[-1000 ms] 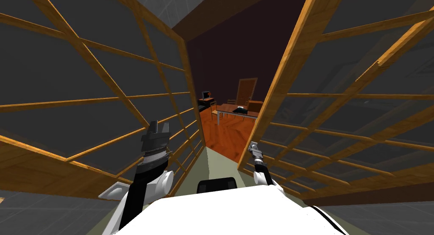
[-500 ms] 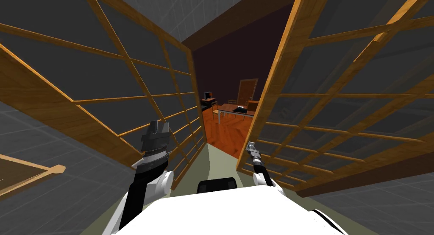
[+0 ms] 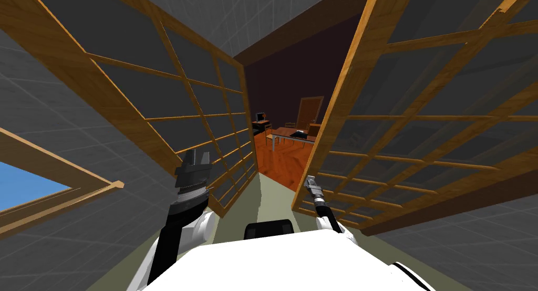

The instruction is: Pull the door open

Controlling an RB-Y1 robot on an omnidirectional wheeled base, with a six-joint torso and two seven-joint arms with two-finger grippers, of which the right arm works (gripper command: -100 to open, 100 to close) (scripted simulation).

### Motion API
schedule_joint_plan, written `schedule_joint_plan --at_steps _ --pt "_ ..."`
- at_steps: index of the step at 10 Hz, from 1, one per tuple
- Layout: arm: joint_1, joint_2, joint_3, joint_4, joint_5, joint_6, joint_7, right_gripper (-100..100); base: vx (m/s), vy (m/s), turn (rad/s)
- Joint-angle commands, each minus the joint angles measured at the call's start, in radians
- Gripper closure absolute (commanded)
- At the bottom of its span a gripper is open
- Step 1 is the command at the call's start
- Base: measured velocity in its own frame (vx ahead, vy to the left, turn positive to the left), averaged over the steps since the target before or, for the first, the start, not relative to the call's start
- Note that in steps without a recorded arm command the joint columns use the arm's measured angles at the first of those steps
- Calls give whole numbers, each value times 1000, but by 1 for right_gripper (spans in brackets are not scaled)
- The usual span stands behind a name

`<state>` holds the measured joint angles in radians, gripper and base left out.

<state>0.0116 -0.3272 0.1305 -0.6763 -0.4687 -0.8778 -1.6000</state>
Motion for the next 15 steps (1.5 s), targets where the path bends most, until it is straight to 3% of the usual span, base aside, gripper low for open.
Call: schedule_joint_plan --at_steps 1,3,4,11,12,13,15 --pt "11 -12 22 -4 12 -14 -24 100 -250 -32 104" --pt "21 -27 47 -12 26 -24 -49 100 -230 -24 76" --pt "18 -22 41 -6 22 -20 -41 100 -105 -10 20" --pt "73 -97 135 -25 77 -94 -148 100 -222 -36 94" --pt "73 -90 128 -30 72 -81 -137 100 -109 -22 25" --pt "89 -103 148 -26 85 -107 -159 100 -153 -22 121" --pt "103 -121 164 -24 96 -135 -180 100 -236 -44 130"
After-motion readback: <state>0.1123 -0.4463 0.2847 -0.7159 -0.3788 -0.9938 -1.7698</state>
